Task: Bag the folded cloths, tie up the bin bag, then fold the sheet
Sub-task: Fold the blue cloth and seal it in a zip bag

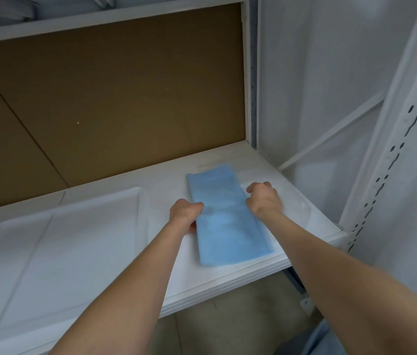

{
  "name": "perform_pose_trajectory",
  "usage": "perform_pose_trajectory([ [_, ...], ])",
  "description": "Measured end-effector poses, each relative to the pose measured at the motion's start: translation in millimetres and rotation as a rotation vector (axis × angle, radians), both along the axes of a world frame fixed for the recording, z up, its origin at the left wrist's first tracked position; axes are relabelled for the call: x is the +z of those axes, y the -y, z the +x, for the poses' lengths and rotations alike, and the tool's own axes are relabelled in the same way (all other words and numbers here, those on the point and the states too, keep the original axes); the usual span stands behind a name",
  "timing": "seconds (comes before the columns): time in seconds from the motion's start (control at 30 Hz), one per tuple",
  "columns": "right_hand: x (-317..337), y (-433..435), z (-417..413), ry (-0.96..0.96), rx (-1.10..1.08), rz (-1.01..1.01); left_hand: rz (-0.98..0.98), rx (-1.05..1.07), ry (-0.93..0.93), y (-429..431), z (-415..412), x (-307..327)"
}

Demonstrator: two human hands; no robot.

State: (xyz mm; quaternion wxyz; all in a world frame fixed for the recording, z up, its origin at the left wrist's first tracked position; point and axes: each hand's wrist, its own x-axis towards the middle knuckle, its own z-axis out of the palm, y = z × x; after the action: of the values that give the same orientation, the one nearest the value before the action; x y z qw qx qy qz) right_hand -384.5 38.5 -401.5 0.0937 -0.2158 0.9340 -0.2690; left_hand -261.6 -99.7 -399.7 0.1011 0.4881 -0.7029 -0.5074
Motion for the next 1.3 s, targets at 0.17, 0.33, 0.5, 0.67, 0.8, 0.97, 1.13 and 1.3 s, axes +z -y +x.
perform_pose_trajectory([
  [0.17, -0.2, 20.5, 15.2, 0.147, 0.062, -0.057, 0.028, 0.070, 0.049, 24.2, 22.0, -1.7],
  [0.33, -2.4, 28.4, 19.0, 0.215, 0.079, -0.071, 0.138, 0.093, -0.143, 31.7, 17.7, -3.1],
  [0.5, -2.5, 29.3, 13.3, 0.245, 0.086, -0.064, 0.340, 0.023, -0.214, 26.9, 9.7, -2.5],
  [0.67, -1.9, 29.4, 7.1, 0.384, 0.035, -0.213, 0.404, -0.039, -0.324, 25.6, 6.0, 6.9],
  [0.8, 8.4, 26.9, 9.9, 0.677, -0.024, -0.488, 0.382, -0.087, -0.373, 31.8, 7.1, 29.5],
  [0.97, 29.2, 30.1, 17.0, 0.787, 0.001, -0.802, 0.312, -0.134, -0.393, 37.1, 13.9, 51.8],
  [1.13, 55.3, 28.9, 21.6, 0.684, -0.039, -0.916, 0.205, -0.049, -0.456, 49.1, 22.8, 68.9],
  [1.3, 70.1, 31.9, 18.4, 0.501, -0.093, -0.907, 0.065, 0.037, -0.477, 53.3, 20.0, 83.1],
])
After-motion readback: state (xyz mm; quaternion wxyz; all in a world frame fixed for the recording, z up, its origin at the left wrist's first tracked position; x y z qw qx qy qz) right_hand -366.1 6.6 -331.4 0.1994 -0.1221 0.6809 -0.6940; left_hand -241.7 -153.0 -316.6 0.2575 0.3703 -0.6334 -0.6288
